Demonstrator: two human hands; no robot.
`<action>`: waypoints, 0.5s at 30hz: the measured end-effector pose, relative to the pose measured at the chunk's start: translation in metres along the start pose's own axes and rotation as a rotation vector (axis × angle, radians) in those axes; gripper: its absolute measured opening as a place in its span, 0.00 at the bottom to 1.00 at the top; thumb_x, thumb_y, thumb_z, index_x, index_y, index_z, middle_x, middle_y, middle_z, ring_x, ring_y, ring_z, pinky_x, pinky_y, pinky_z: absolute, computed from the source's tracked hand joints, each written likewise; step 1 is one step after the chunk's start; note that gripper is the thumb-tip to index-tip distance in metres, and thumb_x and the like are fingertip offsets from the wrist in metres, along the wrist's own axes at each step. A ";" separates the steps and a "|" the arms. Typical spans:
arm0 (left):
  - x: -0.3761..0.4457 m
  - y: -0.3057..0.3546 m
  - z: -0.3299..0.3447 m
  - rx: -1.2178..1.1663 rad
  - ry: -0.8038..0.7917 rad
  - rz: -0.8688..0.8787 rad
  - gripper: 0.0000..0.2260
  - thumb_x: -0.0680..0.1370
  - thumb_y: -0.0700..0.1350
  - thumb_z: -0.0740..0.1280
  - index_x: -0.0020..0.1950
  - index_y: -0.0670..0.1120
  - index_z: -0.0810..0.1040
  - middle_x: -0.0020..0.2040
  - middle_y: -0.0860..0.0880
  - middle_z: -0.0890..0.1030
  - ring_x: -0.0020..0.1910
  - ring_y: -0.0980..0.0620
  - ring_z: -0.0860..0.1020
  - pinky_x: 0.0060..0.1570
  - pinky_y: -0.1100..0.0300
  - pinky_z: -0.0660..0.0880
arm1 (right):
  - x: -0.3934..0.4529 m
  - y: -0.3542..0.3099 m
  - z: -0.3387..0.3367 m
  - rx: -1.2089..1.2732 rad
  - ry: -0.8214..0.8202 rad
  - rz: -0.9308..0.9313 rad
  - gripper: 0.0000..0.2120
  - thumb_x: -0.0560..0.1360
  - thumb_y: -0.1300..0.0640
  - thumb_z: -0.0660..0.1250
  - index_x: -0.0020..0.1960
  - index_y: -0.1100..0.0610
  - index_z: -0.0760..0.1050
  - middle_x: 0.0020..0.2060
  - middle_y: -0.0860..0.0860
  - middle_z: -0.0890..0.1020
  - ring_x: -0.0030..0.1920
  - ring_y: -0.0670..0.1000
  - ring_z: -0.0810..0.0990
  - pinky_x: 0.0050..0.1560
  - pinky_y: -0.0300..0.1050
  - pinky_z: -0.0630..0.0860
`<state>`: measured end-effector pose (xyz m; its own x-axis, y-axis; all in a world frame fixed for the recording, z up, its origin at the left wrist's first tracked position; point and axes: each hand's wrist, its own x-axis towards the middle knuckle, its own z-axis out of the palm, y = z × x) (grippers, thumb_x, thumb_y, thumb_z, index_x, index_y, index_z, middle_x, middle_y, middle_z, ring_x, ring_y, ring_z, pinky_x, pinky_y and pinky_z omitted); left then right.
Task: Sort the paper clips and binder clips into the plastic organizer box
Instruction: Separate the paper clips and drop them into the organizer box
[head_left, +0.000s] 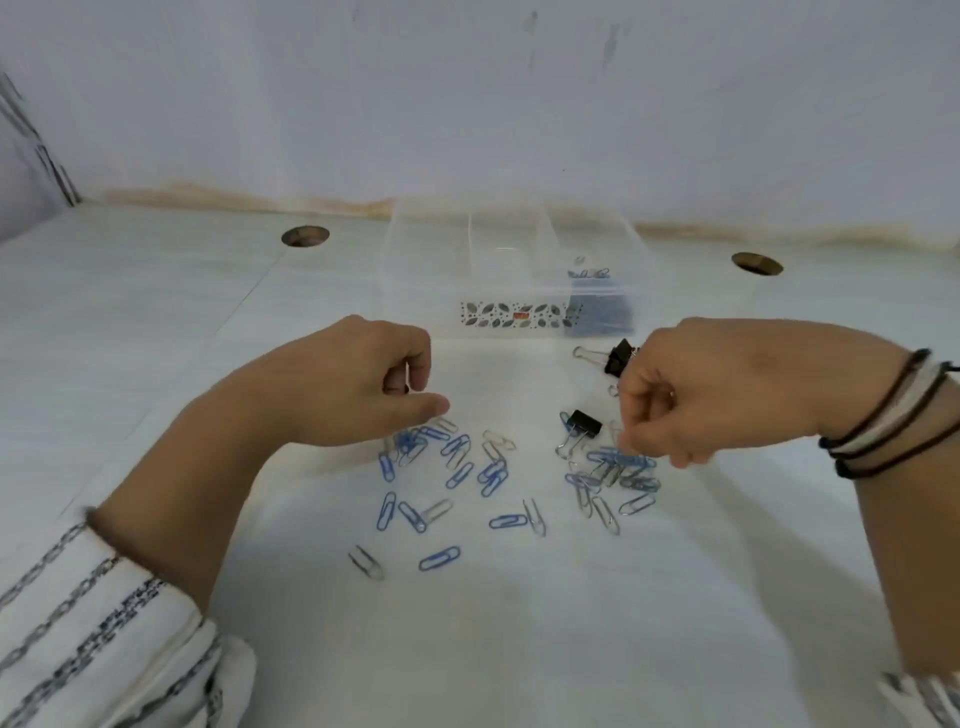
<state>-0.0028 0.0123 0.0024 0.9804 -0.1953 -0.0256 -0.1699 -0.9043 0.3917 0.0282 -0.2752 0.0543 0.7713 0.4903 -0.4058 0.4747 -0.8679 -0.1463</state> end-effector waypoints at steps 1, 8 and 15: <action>-0.001 -0.001 -0.002 0.018 -0.027 -0.028 0.12 0.75 0.60 0.72 0.43 0.53 0.76 0.34 0.52 0.80 0.32 0.55 0.76 0.37 0.56 0.75 | 0.000 0.000 0.002 -0.039 -0.028 0.037 0.13 0.73 0.40 0.71 0.41 0.50 0.81 0.32 0.44 0.86 0.32 0.41 0.85 0.41 0.41 0.82; 0.001 0.010 0.014 0.085 -0.193 0.018 0.13 0.76 0.63 0.70 0.46 0.55 0.77 0.39 0.54 0.82 0.37 0.59 0.78 0.38 0.64 0.72 | 0.011 -0.013 0.023 0.070 -0.148 -0.065 0.16 0.69 0.41 0.76 0.45 0.52 0.81 0.36 0.46 0.88 0.33 0.41 0.85 0.36 0.35 0.78; 0.002 0.007 0.014 -0.064 -0.048 0.116 0.10 0.76 0.56 0.73 0.53 0.56 0.79 0.44 0.57 0.81 0.42 0.60 0.79 0.42 0.63 0.77 | 0.024 -0.017 0.025 0.290 0.109 -0.283 0.09 0.73 0.49 0.76 0.51 0.50 0.80 0.40 0.44 0.87 0.37 0.41 0.86 0.43 0.40 0.82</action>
<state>-0.0036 0.0008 -0.0076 0.9485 -0.3162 -0.0200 -0.2734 -0.8490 0.4522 0.0280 -0.2511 0.0245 0.6752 0.7049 -0.2175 0.5475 -0.6764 -0.4927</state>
